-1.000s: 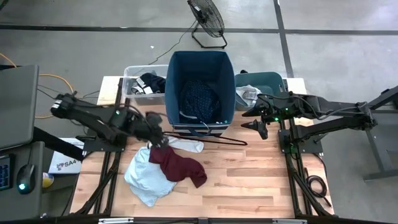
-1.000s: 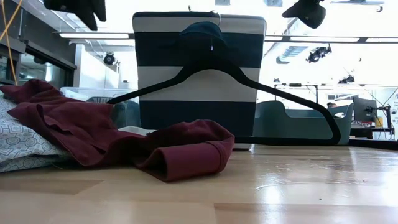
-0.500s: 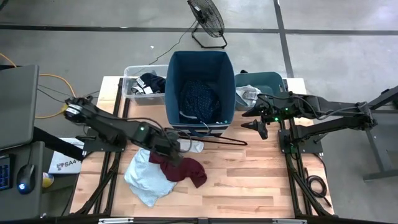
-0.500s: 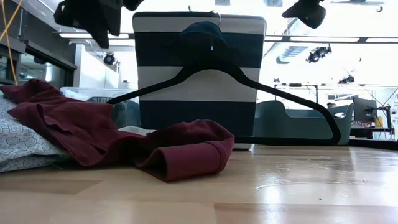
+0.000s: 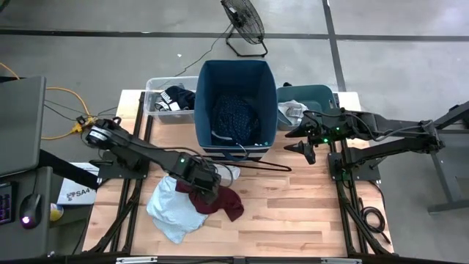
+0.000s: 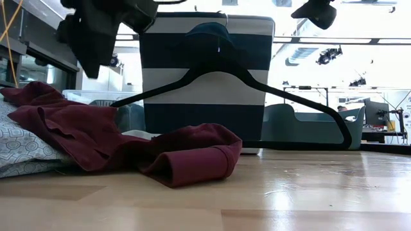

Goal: Pick & Place Cloths
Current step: Put the red underwear into the transparent bin

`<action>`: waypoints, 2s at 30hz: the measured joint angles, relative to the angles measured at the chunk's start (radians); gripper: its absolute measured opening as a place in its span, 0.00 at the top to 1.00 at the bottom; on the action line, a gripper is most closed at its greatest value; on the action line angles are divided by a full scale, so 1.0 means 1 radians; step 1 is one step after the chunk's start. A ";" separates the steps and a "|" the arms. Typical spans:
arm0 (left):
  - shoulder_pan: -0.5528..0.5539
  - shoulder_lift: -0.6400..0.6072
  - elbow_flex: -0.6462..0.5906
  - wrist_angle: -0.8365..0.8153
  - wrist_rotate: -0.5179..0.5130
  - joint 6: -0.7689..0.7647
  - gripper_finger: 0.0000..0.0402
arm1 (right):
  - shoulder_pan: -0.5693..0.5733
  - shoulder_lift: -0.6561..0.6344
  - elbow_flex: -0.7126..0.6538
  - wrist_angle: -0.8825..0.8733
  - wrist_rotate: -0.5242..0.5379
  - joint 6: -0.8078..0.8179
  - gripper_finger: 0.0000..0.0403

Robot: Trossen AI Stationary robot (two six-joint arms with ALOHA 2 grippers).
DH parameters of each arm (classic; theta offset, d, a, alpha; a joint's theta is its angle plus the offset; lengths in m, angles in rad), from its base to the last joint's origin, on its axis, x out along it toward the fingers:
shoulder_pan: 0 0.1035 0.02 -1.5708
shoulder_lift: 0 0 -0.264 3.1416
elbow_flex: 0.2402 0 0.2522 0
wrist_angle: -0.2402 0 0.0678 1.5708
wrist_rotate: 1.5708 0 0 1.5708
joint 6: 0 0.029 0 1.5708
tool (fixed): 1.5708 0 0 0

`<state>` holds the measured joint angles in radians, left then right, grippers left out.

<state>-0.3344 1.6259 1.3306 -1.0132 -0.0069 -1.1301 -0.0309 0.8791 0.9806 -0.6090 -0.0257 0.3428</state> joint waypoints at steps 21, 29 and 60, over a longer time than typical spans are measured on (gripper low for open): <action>0.001 0.177 0.000 -0.017 -0.108 0.000 0.40 | 0.000 0.000 0.000 0.000 0.000 0.000 0.41; 0.002 0.178 0.000 -0.014 -0.090 -0.001 0.65 | 0.000 0.000 0.000 0.000 0.000 0.000 0.41; 0.000 0.160 0.694 -0.550 -0.078 0.272 1.00 | 0.000 0.000 0.000 0.000 0.000 0.000 0.41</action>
<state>-0.3340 1.7856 2.0249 -1.5628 -0.0849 -0.8578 -0.0310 0.8791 0.9806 -0.6090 -0.0257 0.3429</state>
